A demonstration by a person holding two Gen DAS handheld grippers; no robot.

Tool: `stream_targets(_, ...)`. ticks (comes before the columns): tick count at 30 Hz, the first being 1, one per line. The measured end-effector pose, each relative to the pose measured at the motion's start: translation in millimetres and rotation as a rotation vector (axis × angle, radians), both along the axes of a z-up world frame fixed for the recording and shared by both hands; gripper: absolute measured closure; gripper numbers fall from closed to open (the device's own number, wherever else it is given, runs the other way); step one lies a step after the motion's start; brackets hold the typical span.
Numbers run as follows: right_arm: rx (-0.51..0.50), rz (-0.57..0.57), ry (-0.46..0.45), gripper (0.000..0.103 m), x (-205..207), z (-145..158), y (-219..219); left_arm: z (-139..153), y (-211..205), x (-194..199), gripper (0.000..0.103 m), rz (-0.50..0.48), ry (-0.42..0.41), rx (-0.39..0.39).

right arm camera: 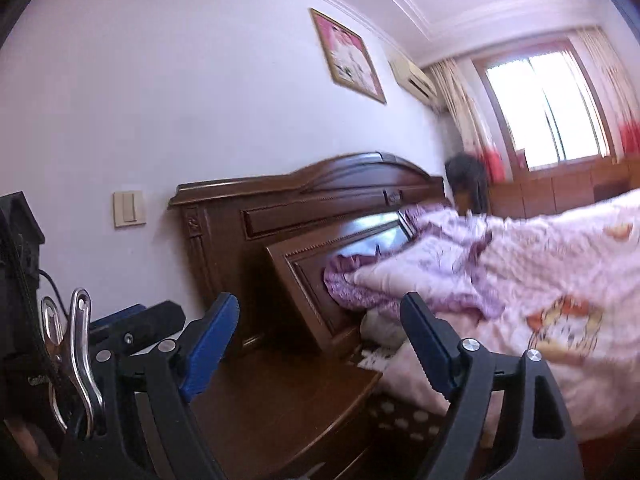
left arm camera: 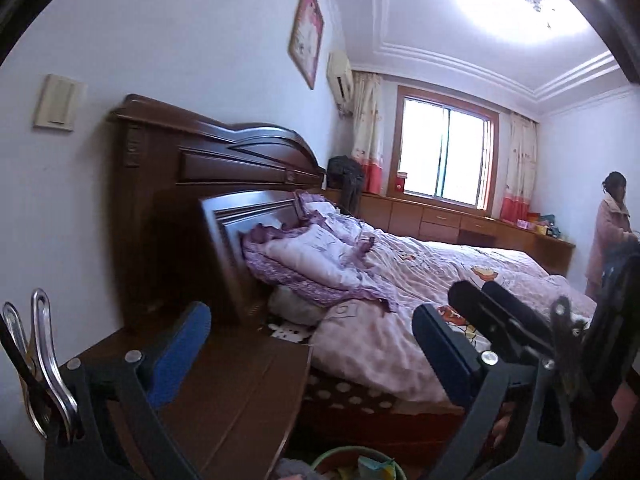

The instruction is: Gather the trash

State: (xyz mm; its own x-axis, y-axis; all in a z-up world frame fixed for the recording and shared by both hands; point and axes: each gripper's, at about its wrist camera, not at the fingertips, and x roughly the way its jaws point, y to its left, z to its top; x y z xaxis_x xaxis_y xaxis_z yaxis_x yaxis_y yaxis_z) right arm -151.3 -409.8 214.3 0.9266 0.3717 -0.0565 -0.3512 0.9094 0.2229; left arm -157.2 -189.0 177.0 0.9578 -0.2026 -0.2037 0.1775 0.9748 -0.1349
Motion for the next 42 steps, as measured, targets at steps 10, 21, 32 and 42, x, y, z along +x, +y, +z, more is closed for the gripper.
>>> stream_targets(10, -0.106, -0.016, -0.054, 0.013, -4.9, 10.3, 71.9, -8.2, 65.5, -45.8, 0.000, 0.257, -0.011, -0.029)
stream_targets(21, -0.066, 0.050, 0.048, 0.013, 21.6, -11.2, 94.2, -18.5, 121.9, -65.0, 0.000, 0.329, 0.040, -0.041)
stream_targets(32, -0.210, 0.094, 0.058, 0.013, 4.1, -41.9, 142.8, -55.9, 135.5, -43.1, 0.000, 0.297, 0.142, -0.068)
stream_targets(42, -0.182, 0.124, 0.110, 0.013, 6.7, -50.3, 145.6, -67.2, 133.9, -32.1, 0.000, 0.303, 0.167, -0.064)
